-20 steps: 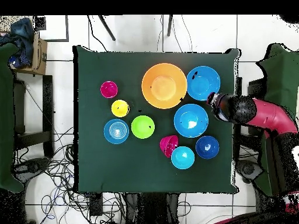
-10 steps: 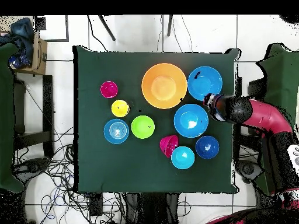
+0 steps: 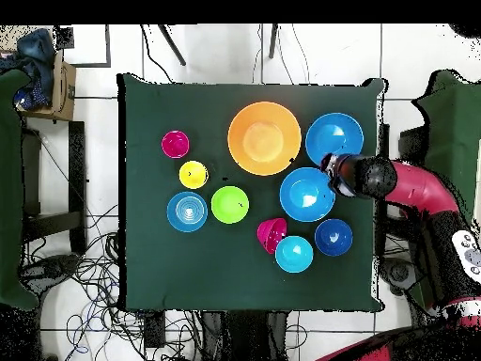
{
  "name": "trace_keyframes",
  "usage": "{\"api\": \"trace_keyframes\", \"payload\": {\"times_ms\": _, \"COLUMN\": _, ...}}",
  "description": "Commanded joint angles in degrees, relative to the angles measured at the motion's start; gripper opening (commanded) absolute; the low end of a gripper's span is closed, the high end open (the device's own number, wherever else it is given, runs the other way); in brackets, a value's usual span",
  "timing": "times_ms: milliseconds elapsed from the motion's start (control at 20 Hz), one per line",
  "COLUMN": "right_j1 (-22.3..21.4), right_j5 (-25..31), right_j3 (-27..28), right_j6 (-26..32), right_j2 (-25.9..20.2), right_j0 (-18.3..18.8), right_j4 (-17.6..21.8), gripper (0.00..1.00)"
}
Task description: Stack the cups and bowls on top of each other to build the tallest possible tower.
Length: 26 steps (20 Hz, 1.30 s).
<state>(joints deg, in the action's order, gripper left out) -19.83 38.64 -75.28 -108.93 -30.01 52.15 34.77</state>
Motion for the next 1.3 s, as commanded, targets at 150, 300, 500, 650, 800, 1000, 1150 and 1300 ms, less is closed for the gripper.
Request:
{"api": "trace_keyframes", "payload": {"times_ms": 150, "right_j1": 2.9, "right_j5": 1.0, "right_j3": 3.4, "right_j6": 7.8, "right_j2": 0.3, "right_j0": -3.2, "right_j4": 2.8, "gripper": 1.00}}
{"api": "trace_keyframes", "payload": {"times_ms": 300, "right_j1": 2.9, "right_j5": 1.1, "right_j3": 3.4, "right_j6": 8.5, "right_j2": 0.3, "right_j0": -3.0, "right_j4": 3.1, "gripper": 1.00}}
{"api": "trace_keyframes", "payload": {"times_ms": 500, "right_j1": 2.4, "right_j5": -1.2, "right_j3": 2.9, "right_j6": 8.4, "right_j2": 0.8, "right_j0": -3.1, "right_j4": 4.5, "gripper": 0.00}}
{"api": "trace_keyframes", "payload": {"times_ms": 650, "right_j1": 1.9, "right_j5": 2.5, "right_j3": 1.9, "right_j6": 13.8, "right_j2": -1.0, "right_j0": -1.3, "right_j4": 3.4, "gripper": 0.00}}
{"api": "trace_keyframes", "payload": {"times_ms": 800, "right_j1": 1.5, "right_j5": 2.7, "right_j3": 1.4, "right_j6": 13.9, "right_j2": -1.2, "right_j0": -1.0, "right_j4": 3.3, "gripper": 0.00}}
{"api": "trace_keyframes", "payload": {"times_ms": 1000, "right_j1": 1.5, "right_j5": 3.3, "right_j3": 1.8, "right_j6": 13.8, "right_j2": -1.2, "right_j0": -1.1, "right_j4": 3.2, "gripper": 0.00}}
{"api": "trace_keyframes", "payload": {"times_ms": 1150, "right_j1": 1.2, "right_j5": 3.9, "right_j3": 1.8, "right_j6": 14.0, "right_j2": -1.3, "right_j0": -1.1, "right_j4": 2.9, "gripper": 0.00}}
{"api": "trace_keyframes", "payload": {"times_ms": 1300, "right_j1": 0.9, "right_j5": 4.7, "right_j3": 1.7, "right_j6": 14.3, "right_j2": -1.5, "right_j0": -0.9, "right_j4": 2.5, "gripper": 0.00}}
